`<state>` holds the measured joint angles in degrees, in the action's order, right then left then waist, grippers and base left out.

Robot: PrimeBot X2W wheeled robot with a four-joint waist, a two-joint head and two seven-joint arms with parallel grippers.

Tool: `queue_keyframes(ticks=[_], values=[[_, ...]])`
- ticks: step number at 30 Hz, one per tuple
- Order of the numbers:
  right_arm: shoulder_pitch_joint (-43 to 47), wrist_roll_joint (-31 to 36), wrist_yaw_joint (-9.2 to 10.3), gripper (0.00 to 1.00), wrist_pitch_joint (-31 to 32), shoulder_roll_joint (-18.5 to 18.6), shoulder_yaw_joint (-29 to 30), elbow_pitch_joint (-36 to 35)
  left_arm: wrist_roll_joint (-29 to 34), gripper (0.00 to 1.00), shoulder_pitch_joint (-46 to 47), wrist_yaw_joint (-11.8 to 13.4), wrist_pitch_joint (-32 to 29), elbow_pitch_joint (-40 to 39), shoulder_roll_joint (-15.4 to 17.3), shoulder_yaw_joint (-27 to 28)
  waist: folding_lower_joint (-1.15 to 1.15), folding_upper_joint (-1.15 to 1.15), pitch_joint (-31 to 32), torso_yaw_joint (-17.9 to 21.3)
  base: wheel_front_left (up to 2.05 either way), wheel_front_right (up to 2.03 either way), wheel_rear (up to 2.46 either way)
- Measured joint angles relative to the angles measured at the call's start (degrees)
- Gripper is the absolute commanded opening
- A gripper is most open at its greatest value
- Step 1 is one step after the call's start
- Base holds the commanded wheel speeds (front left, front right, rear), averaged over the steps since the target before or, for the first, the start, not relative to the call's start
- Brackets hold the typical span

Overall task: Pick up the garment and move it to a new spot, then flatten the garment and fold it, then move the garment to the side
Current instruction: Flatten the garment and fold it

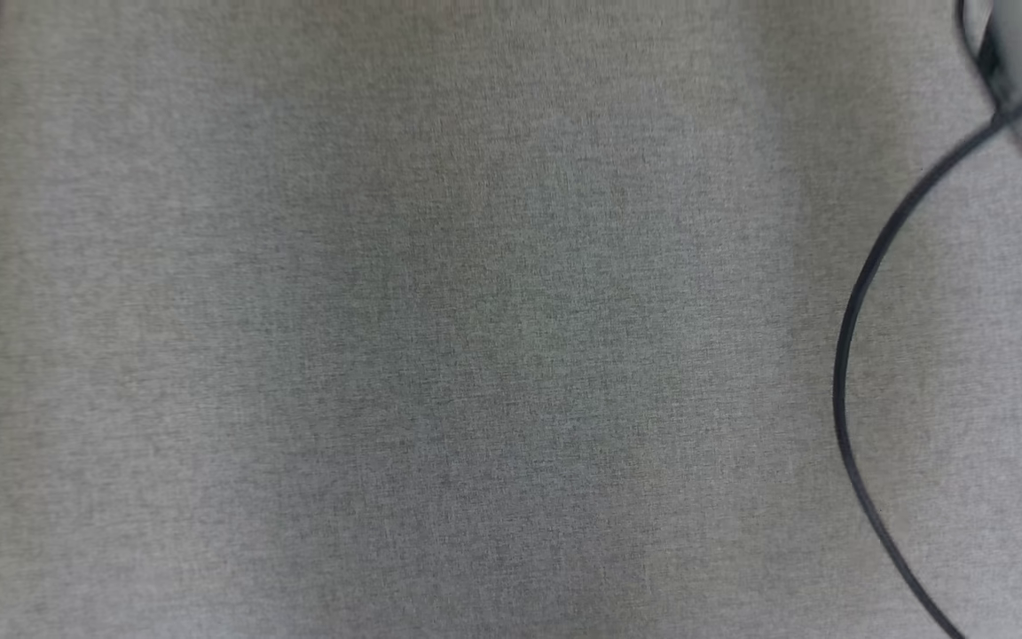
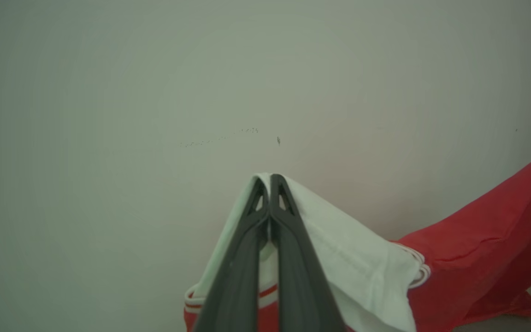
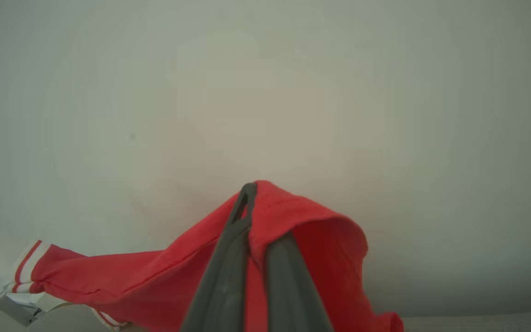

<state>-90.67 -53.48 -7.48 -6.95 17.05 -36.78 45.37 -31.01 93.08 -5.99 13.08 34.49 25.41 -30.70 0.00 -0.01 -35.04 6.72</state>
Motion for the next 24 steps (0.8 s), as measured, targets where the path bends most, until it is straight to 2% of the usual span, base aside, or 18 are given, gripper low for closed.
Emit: queue_keyframes(ticks=[2, 3, 11, 16, 18, 22, 24], values=[[3.4, -1.6, 0.0, 0.0, -1.0, 1.3, -1.2, -3.1, -1.8, 0.0, -4.5, 0.7, 0.2, -3.5, 1.0, 1.0, 0.0, 0.0, 0.9, -0.1, 0.0, 0.0, 0.0], [7.5, -3.3, 0.0, 0.0, -1.9, 2.8, -2.3, -6.0, -2.7, 0.0, -9.8, 2.2, 0.6, -7.8, 1.9, 1.7, -0.01, 0.0, 1.9, -0.2, 0.0, 0.0, 0.0], [24.3, -8.3, 0.0, 0.0, -4.7, 7.6, -4.9, -16.6, -7.2, 0.0, -33.5, 10.8, 0.7, -27.9, 5.9, 5.2, -0.01, 0.01, 6.5, -0.2, 0.0, 0.0, 0.0], [34.5, -10.0, 0.0, 0.0, -6.2, 9.9, -5.2, -20.9, -8.6, 0.0, -48.2, 16.5, 1.3, -38.2, 7.1, 7.3, -0.02, 0.01, 9.4, -0.2, 0.0, 0.0, 0.0], [38.3, -10.8, 0.0, 0.0, -6.6, 10.5, -5.1, -22.7, -9.0, 0.0, -53.8, 18.2, 1.5, -40.7, 6.8, 8.0, -0.02, 0.01, 10.6, -0.1, 0.0, 0.0, 0.0], [45.6, -11.1, 0.0, 0.0, -7.2, 12.1, -5.6, -26.7, -9.8, 0.0, -63.4, 20.0, 1.7, -44.0, 4.8, 10.3, -0.02, 0.01, 13.1, -0.1, 0.0, 0.0, 0.0], [48.9, -11.1, 0.0, 0.0, -7.3, 13.0, -6.6, -29.2, -9.8, 0.0, -67.8, 20.6, 1.9, -46.0, 2.5, 11.9, -0.02, 0.01, 14.3, -0.2, 0.0, 0.0, 0.0]])
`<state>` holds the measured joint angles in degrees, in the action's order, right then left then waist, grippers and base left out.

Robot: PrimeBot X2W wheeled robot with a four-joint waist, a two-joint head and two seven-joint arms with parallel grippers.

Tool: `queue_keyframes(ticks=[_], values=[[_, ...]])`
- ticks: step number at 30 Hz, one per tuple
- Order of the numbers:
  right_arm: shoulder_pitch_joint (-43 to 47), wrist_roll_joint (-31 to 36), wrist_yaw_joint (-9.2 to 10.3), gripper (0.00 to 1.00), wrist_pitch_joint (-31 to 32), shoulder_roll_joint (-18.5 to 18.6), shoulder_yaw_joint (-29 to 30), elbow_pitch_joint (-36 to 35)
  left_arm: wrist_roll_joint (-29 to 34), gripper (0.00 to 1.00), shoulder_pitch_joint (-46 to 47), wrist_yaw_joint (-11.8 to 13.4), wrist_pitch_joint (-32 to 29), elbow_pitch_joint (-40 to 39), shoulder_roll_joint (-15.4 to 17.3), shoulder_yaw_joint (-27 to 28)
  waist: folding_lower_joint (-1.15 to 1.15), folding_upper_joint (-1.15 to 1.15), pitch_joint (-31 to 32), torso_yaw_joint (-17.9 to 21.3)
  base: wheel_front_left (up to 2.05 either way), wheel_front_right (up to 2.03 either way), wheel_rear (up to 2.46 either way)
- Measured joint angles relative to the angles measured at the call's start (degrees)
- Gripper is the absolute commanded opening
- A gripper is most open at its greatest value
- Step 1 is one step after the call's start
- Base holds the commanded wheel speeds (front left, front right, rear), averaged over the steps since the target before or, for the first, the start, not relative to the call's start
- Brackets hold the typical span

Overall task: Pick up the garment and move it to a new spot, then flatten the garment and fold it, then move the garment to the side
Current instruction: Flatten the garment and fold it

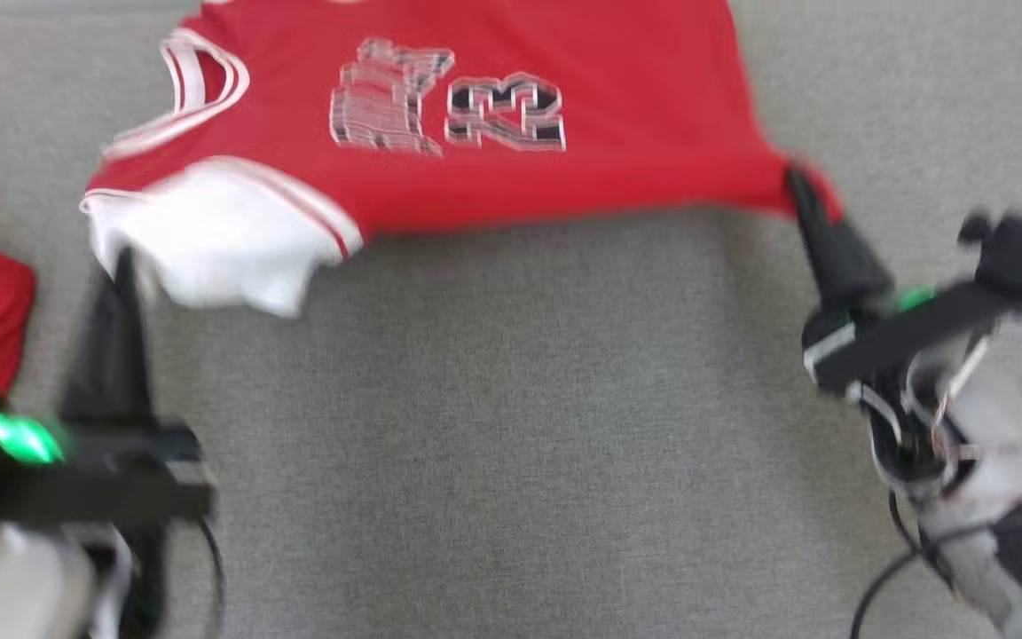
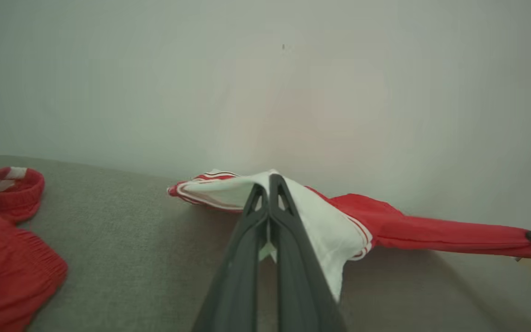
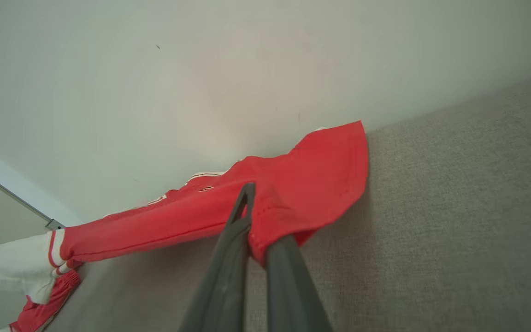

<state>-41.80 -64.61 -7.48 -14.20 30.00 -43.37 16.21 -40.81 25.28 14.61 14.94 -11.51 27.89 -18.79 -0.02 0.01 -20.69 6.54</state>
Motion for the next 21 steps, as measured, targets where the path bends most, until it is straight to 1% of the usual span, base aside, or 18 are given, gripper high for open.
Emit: queue_keyframes(ticks=[3, 9, 11, 14, 17, 21], values=[[4.7, 0.0, 0.0, 0.0, -0.4, 1.6, -0.4, -2.4, 1.9, 0.0, -6.4, 0.0, 0.0, -1.5, -2.8, 1.5, 0.0, 0.0, 1.9, 0.0, 0.0, 0.0, 0.0], [13.2, -0.3, 0.0, 0.0, -0.5, 4.4, -0.8, -5.9, 3.4, 0.0, -18.4, -2.0, 0.0, -2.3, -9.6, 4.8, 0.0, 0.0, 5.5, -0.3, 0.0, 0.0, 0.0], [15.8, -0.3, 0.0, 0.0, -0.6, 5.5, 0.0, -6.2, 3.6, 0.0, -21.5, -3.4, 0.0, -2.1, -11.7, 5.9, 0.0, 0.0, 6.6, -0.5, 0.0, 0.0, 0.0], [19.8, 0.1, 0.0, 0.0, -0.7, 6.9, 1.8, -6.1, 4.3, 0.0, -25.6, -5.7, 0.0, -1.2, -14.4, 6.0, 0.01, 0.0, 8.1, -0.9, 0.0, 0.0, 0.0], [23.0, 0.8, 0.0, 0.0, -0.8, 7.8, 2.7, -6.0, 5.2, 0.0, -28.3, -7.7, 0.0, 0.5, -16.4, 5.4, 0.01, 0.0, 9.5, -1.4, 0.0, 0.0, 0.0], [26.6, 1.6, 0.0, 0.0, 0.3, 9.2, 2.5, -6.2, 6.5, 0.0, -31.5, -9.1, 0.0, 3.0, -18.2, 5.0, 0.01, 0.0, 11.1, -2.0, 0.0, 0.0, 0.0]])
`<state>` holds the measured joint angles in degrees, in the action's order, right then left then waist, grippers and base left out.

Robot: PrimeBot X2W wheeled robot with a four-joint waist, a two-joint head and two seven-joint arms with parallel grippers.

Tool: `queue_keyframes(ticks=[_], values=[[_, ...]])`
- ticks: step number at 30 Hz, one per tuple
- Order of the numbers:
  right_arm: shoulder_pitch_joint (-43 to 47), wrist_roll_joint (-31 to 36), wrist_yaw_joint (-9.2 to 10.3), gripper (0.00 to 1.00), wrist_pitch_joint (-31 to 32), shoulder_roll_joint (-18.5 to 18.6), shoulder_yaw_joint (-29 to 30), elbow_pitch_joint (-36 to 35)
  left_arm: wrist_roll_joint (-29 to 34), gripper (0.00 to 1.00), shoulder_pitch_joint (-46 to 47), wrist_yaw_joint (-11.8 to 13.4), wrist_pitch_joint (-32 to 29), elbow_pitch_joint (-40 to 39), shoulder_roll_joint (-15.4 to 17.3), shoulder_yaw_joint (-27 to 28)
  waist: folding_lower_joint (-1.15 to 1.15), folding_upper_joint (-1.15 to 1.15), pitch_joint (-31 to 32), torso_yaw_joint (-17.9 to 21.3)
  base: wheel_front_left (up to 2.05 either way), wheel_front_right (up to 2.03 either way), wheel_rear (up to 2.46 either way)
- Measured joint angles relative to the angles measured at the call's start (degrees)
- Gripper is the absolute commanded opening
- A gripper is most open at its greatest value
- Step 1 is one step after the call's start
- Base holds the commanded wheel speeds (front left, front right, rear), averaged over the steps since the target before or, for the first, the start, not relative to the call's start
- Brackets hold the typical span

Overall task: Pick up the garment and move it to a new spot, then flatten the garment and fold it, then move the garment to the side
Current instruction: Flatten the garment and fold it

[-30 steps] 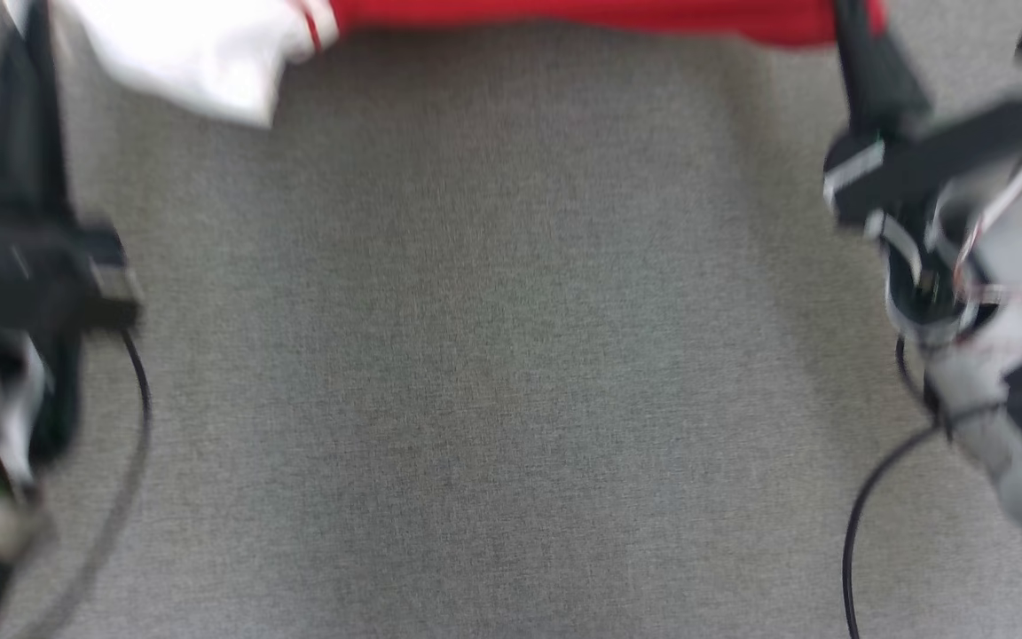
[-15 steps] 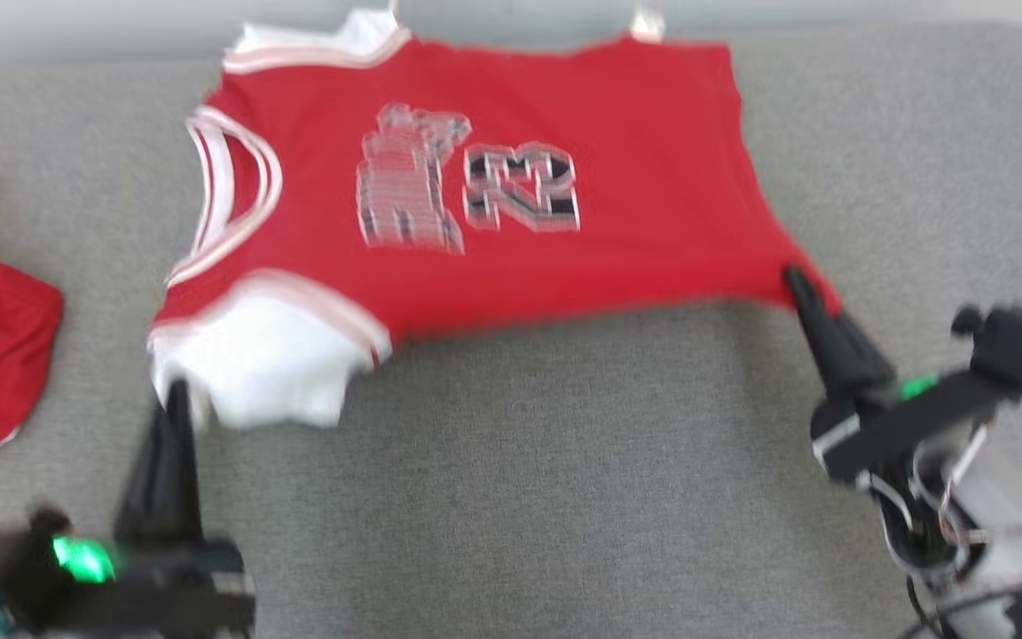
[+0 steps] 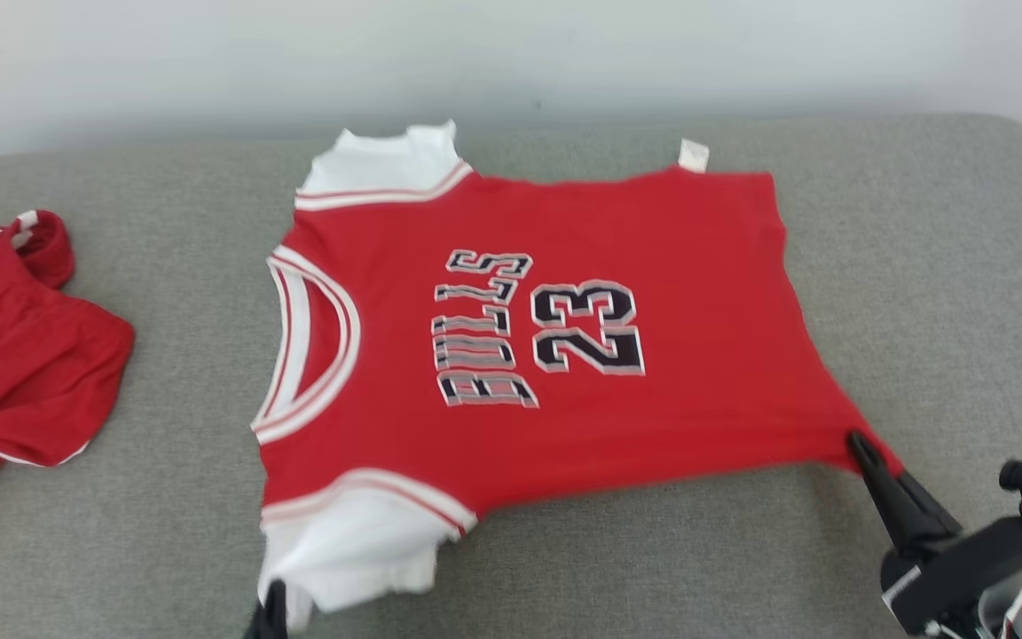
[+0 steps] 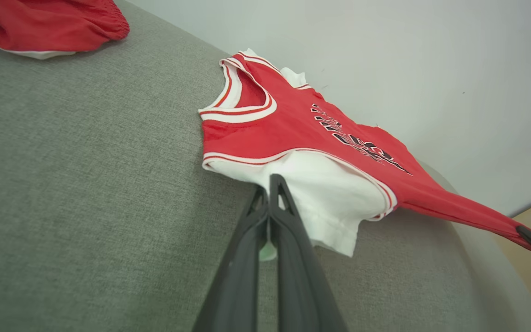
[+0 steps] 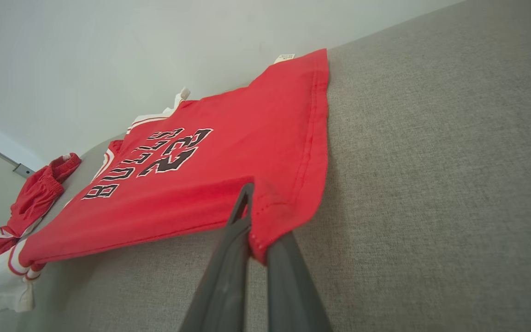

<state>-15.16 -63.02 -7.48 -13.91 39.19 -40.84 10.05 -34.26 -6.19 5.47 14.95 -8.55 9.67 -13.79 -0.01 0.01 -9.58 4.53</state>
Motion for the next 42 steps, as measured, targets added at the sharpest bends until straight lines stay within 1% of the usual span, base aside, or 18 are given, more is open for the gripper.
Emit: queue_keyframes(ticks=[2, 5, 10, 14, 18, 22, 23, 26, 27, 28, 30, 35, 42], values=[[2.8, 0.0, 0.0, 0.0, 1.8, 1.3, 0.2, -0.4, 0.5, 0.0, -2.2, -1.2, 0.0, 2.1, -1.1, 0.1, 0.0, 0.0, 1.1, -0.5, 0.0, 0.0, 0.0], [5.4, 0.3, 0.0, 0.0, 4.6, 2.4, 0.3, -0.2, 0.5, 0.0, -4.1, -2.3, 0.0, 4.5, -1.5, 0.0, 0.0, 0.0, 1.9, -1.1, 0.0, 0.0, 0.0], [7.5, 1.3, 0.0, 0.0, 8.1, 2.3, 1.3, 0.3, 1.0, 0.0, -4.2, -3.9, 0.0, 7.0, -2.8, 0.6, 0.0, 0.0, 2.4, -1.8, 0.0, 0.0, 0.0], [7.5, 2.2, 0.0, 0.0, 8.9, 1.0, 2.6, -1.1, 2.5, 0.0, -2.5, -5.0, 0.0, 7.6, -3.3, 1.5, 0.01, -0.01, 2.5, -1.8, 0.0, 0.0, 0.0], [7.4, 2.5, 0.0, 0.0, 9.4, 0.6, 4.6, -2.9, 4.6, 0.0, 0.1, -6.0, 0.0, 6.9, -3.0, 2.8, 0.01, -0.01, 2.8, -1.5, 0.0, 0.0, 0.0], [6.4, 1.9, 0.0, 0.0, 11.4, -0.3, 5.8, -4.0, 6.4, 0.0, 4.0, -6.9, 0.0, 6.0, -1.2, 3.2, 0.01, -0.01, 2.8, -1.0, 0.0, 0.0, 0.0], [6.4, 1.9, 0.0, 0.0, 11.4, -0.3, 5.8, -4.0, 6.4, 0.0, 4.0, -6.9, 0.0, 6.0, -1.2, 3.2, 0.01, -0.01, 2.8, -1.0, 0.0, 0.0, 0.0], [4.6, 1.9, 0.0, 0.0, 13.5, -0.7, 6.4, -4.2, 7.7, 0.0, 8.2, -7.4, -1.5, 5.2, 0.5, 3.2, 0.01, -0.01, 2.3, -0.6, 0.0, 0.0, 0.0], [2.6, 1.9, 0.0, 0.0, 14.7, -1.5, 6.6, -3.9, 8.1, 0.0, 11.5, -7.9, -2.7, 5.4, 1.3, 3.1, 0.01, -0.01, 1.7, -0.3, 0.0, 0.0, 0.0], [2.6, 1.9, 0.0, 0.0, 14.7, -1.5, 6.6, -3.9, 8.1, 0.0, 11.5, -7.9, -2.7, 5.4, 1.3, 3.1, 0.01, -0.01, 1.7, -0.3, 0.0, 0.0, 0.0], [0.3, 2.5, 0.0, 0.0, 16.2, -2.1, 6.8, -3.0, 8.0, 0.0, 15.0, -8.5, -4.0, 7.1, 2.1, 3.0, 0.01, -0.01, 1.1, -0.1, 0.0, 0.0, 0.0], [-5.7, 5.1, 0.0, 0.0, 18.9, -4.6, 6.8, 1.1, 8.1, 0.0, 23.6, -9.9, -5.3, 13.1, 2.8, 2.1, 0.02, -0.01, -0.8, 0.5, 0.0, 0.0, 0.0], [-13.9, 7.7, 0.0, 0.0, 20.4, -8.1, 5.8, 7.4, 8.2, 0.0, 33.5, -11.5, -5.6, 24.6, 3.2, 0.2, 0.02, -0.02, -3.6, 1.1, 0.0, 0.0, 0.0]])
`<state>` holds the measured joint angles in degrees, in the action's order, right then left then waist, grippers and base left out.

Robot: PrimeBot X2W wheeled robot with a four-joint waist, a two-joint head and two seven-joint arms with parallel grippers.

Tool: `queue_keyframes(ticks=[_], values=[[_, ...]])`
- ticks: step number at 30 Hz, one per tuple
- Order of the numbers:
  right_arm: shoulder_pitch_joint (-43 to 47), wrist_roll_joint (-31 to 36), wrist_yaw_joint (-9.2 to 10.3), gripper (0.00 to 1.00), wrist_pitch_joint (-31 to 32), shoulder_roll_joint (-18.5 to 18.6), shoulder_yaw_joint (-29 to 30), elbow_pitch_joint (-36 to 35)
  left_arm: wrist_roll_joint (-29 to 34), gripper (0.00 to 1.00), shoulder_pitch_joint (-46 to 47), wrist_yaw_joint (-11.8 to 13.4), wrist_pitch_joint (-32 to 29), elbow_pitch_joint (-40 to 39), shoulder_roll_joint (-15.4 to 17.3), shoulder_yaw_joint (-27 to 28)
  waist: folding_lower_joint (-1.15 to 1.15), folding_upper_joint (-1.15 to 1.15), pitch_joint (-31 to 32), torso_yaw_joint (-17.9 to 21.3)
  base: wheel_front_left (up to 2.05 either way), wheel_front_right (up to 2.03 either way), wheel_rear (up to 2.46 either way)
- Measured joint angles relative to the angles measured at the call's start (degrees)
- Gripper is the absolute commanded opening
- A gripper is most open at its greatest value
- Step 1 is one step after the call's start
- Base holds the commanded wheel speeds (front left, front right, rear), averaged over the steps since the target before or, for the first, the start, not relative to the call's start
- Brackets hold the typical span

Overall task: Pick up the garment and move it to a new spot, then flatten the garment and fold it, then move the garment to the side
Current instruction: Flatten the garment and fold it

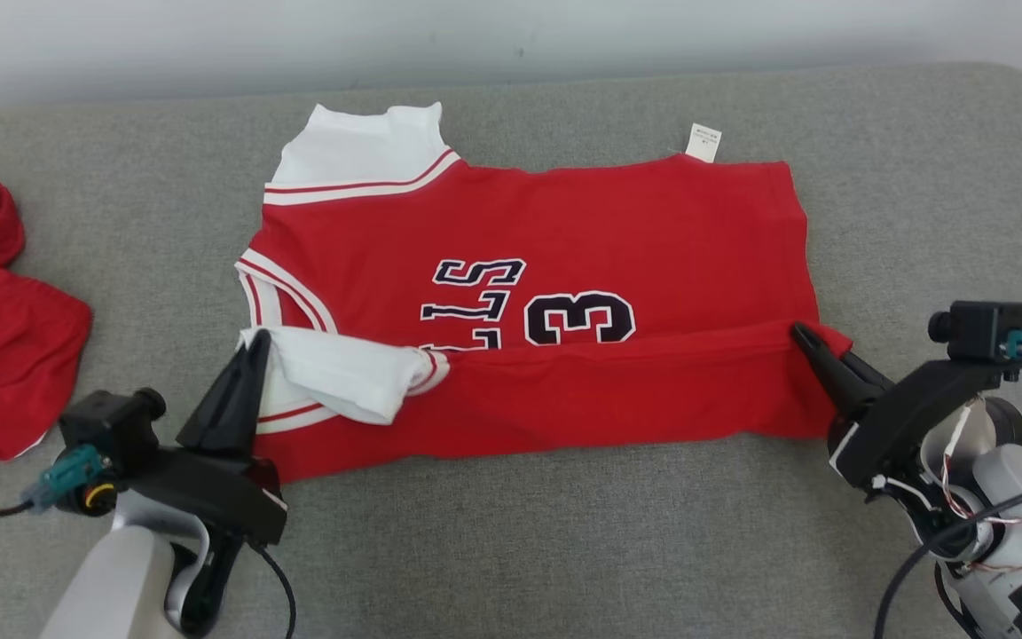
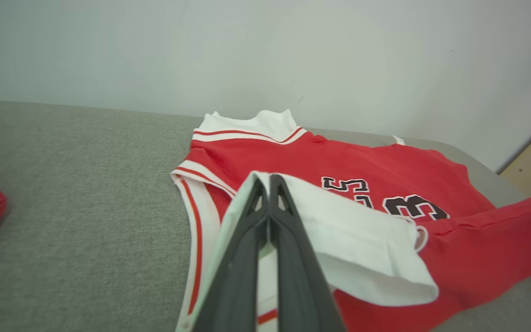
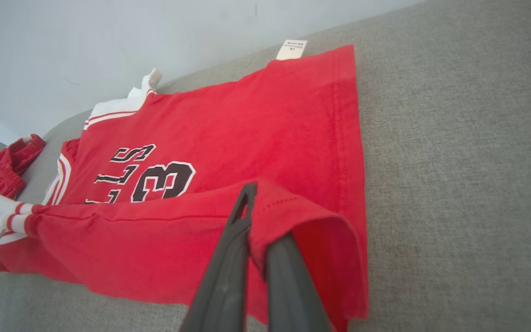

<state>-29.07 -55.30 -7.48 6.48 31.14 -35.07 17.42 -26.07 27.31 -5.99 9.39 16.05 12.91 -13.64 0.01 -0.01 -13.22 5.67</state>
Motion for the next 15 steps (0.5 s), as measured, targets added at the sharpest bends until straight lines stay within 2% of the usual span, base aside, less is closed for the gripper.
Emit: queue_keyframes(ticks=[8, 9, 10, 11, 12, 15], values=[[-5.8, 1.8, 0.0, 0.01, -1.4, -2.4, -2.6, 6.9, 0.0, 0.0, 7.7, -1.0, 2.7, 12.3, 0.2, -2.8, 0.0, -0.01, -1.6, 0.1, 0.0, 0.0, 0.0], [-6.2, 1.9, 0.0, 0.2, -1.8, -2.6, -2.9, 7.7, 0.0, 0.0, 8.4, -1.0, 3.1, 13.6, 0.1, -3.1, 0.0, 0.0, -1.7, 0.0, 0.0, 0.0, 0.0], [-6.7, 2.1, 0.0, 0.37, -2.1, -2.7, -3.4, 8.3, -0.1, 0.05, 9.1, -1.1, 3.4, 14.7, 0.0, -3.5, 0.0, -0.01, -1.8, 0.0, 0.0, 0.0, 0.0], [-7.0, 2.4, 0.0, 0.78, -2.6, -2.9, -3.8, 8.7, -0.1, 0.56, 9.6, -1.1, 3.9, 15.6, -0.2, -3.5, 0.0, 0.0, -1.9, -0.1, 0.0, 0.0, 0.0], [-7.2, 2.4, 0.0, 1.0, -3.2, -3.1, -4.2, 9.2, -0.1, 1.0, 10.1, -1.2, 4.3, 16.3, -0.3, -3.7, 0.0, 0.0, -1.9, -0.2, 0.0, 0.0, 0.0], [-7.8, 2.5, 0.0, 1.0, -4.9, -3.2, -5.2, 10.2, -0.1, 1.0, 10.7, -1.3, 5.1, 17.7, -0.5, -3.8, 0.0, 0.0, -1.8, -0.3, 0.0, 0.0, 0.0]])
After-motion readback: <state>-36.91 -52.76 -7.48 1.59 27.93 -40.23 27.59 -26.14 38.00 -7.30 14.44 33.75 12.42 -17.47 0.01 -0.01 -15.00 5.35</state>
